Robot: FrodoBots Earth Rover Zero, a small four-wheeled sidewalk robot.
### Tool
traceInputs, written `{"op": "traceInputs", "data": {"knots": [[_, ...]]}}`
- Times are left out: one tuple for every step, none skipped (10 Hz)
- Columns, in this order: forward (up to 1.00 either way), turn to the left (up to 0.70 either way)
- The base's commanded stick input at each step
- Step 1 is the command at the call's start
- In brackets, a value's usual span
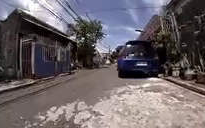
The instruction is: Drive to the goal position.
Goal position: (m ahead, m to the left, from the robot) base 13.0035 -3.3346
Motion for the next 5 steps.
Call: {"op": "traceInputs", "data": {"knots": [[0.85,0.0],[0.85,0.0],[0.85,0.0],[0.85,0.0],[0.85,0.0]]}}
